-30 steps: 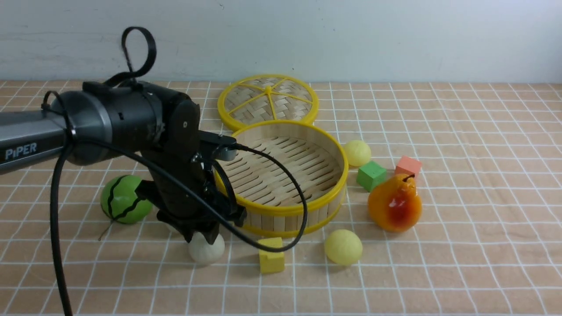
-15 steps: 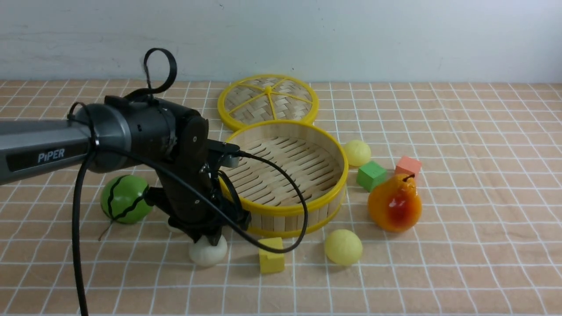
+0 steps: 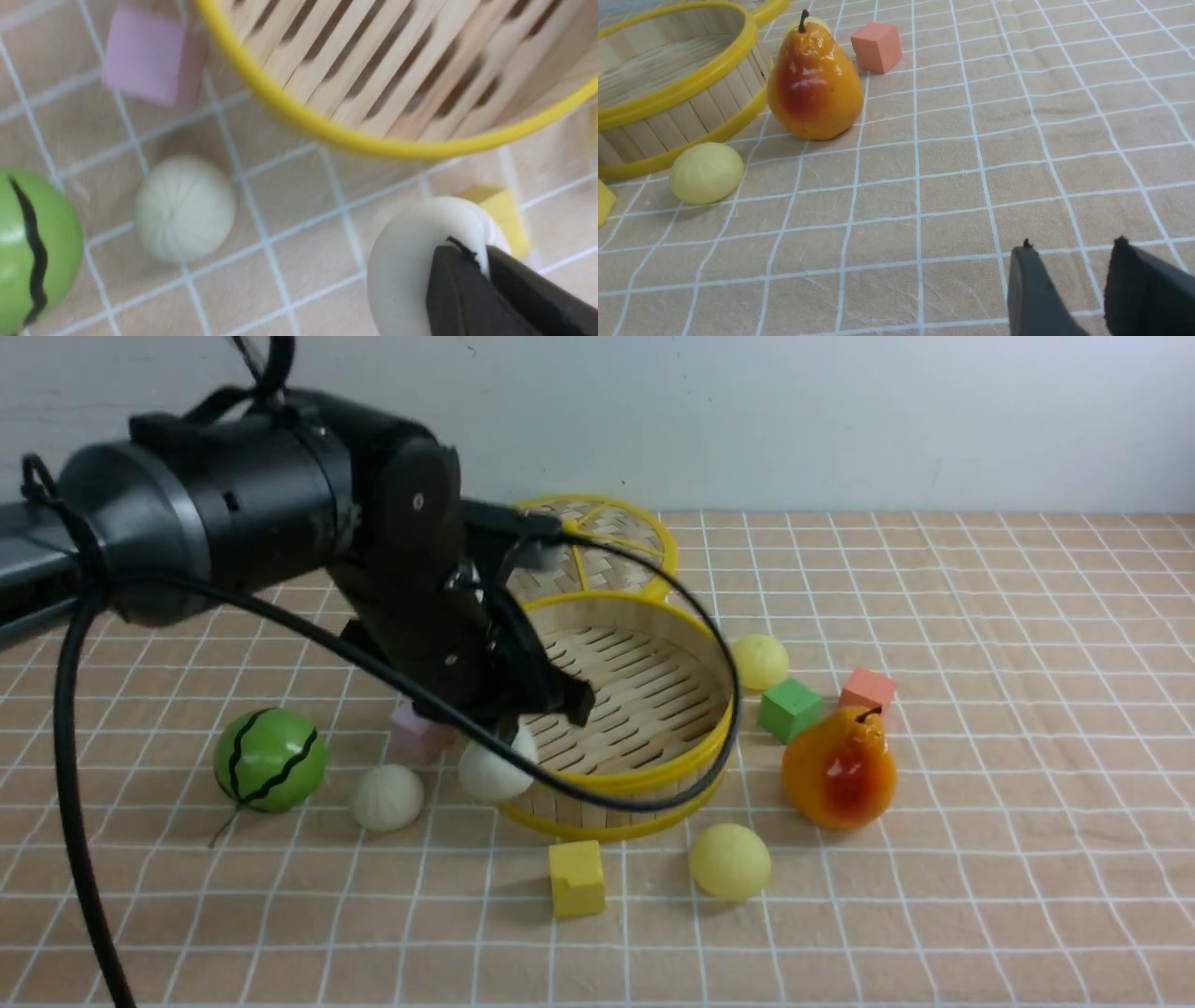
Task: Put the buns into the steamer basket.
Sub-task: Use the left arm to put the steamed stuffed bun into the steamer, then use the left arm to grab a steamed stuffed bun
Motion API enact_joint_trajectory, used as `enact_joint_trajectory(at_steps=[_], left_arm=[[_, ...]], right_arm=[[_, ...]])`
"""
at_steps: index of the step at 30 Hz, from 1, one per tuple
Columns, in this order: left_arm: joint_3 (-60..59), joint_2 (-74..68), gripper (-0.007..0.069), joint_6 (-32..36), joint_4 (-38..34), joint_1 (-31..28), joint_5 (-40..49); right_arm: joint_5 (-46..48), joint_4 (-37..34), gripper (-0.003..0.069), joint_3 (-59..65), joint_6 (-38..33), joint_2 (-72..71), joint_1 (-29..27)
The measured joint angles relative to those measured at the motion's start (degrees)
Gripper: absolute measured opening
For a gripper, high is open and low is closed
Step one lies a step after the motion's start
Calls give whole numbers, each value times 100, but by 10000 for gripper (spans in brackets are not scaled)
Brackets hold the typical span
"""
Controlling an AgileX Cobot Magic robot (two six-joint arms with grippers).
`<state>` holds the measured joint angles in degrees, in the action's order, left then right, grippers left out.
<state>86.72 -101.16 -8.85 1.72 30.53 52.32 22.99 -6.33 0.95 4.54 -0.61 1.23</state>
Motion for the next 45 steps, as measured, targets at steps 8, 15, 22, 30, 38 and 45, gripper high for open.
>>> enact_joint_trajectory(at_steps=[8, 15, 22, 30, 38, 45], left_arm=[[1102, -1285, 13, 239, -22, 14, -628], [1731, -2231, 248, 379, 12, 14, -275], [2261, -1545, 507, 40, 53, 7, 1151], [704, -409, 358, -14, 98, -721, 1429], [-70, -947, 218, 561, 147, -1182, 363], [-53, -1167, 277, 567, 601, -1187, -46]], right_arm=[[0, 0, 239, 0, 0, 0, 0], [0, 0, 239, 0, 0, 0, 0], [0, 0, 239, 0, 0, 0, 0], [0, 0, 239, 0, 0, 0, 0], [0, 0, 239, 0, 0, 0, 0], [0, 0, 239, 0, 0, 0, 0]])
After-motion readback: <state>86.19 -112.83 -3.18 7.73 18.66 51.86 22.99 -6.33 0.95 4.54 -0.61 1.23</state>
